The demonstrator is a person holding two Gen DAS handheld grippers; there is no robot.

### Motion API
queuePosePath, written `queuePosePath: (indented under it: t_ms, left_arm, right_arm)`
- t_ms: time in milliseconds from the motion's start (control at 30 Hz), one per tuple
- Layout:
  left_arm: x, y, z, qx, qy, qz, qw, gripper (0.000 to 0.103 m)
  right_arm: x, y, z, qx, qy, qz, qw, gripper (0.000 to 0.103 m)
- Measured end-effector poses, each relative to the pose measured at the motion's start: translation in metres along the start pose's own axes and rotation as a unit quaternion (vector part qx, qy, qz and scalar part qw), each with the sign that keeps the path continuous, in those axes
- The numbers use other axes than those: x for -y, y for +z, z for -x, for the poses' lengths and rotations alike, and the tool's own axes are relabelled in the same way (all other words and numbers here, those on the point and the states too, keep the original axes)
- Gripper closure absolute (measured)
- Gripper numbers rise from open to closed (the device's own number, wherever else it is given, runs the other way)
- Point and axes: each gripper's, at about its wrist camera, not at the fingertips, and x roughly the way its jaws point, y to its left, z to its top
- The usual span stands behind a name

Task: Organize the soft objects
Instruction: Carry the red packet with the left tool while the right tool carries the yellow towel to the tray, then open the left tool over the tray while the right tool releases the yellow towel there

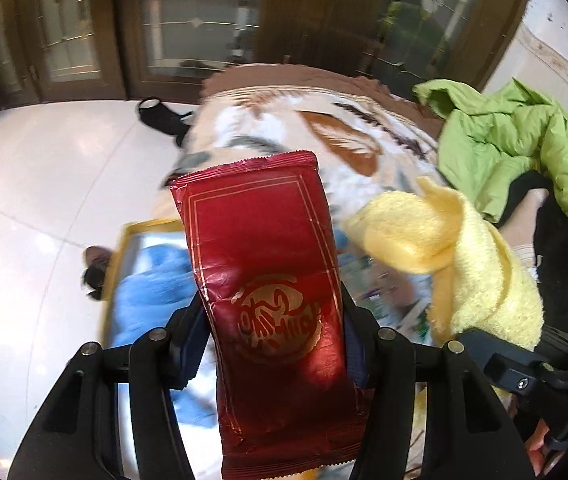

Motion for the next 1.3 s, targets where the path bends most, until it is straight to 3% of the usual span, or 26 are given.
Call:
queuePosePath:
  t_ms: [167, 333, 433, 600, 800, 1000, 1167, 1300]
  left_arm:
    - [-0.042, -0.019, 0.007, -0.013, 0.028, 0.012, 0.9995, 0.048]
    - [-0.069, -0.033, -0.006, -0.036, 0.040, 0.016, 0.9984, 0.048]
    - [-0.080, -0.038, -0.026, -0.050, 0.043, 0.025, 0.9975, 0.048]
    - [-0.082, -0.044, -0.052, -0.058, 0.046, 0.025, 0.9970, 0.047]
    - [-0.087, -0.048, -0.056, -0.050, 0.038, 0.036, 0.9974, 0.039]
    - [-0.090, -0.044, -0.030, -0.021, 0.038, 0.046, 0.9980, 0.031]
    - [-0.088, -0.044, -0.015, -0.015, 0.036, 0.044, 0.9983, 0.031]
    - [-0.087, -0.044, -0.015, -0.018, 0.035, 0.047, 0.9981, 0.031]
  right_arm:
    - [-0.025, -0.006, -0.043, -0.015, 0.026, -0.016, 0.999, 0.060]
    - [-0.012, -0.013, -0.092, -0.038, 0.048, -0.081, 0.995, 0.060]
    - [0.001, -0.021, -0.120, -0.052, 0.021, -0.093, 0.994, 0.058]
    - [0.000, -0.025, -0.139, -0.067, -0.033, -0.032, 0.997, 0.053]
    - [0.001, -0.028, -0.129, -0.081, -0.032, -0.015, 0.996, 0.048]
    - [-0.005, -0.029, -0.096, -0.046, -0.062, 0.022, 0.997, 0.046]
    - [-0.011, -0.031, -0.079, -0.017, -0.072, 0.048, 0.996, 0.046]
    - [-0.017, -0.034, -0.100, -0.046, -0.089, 0.061, 0.993, 0.046]
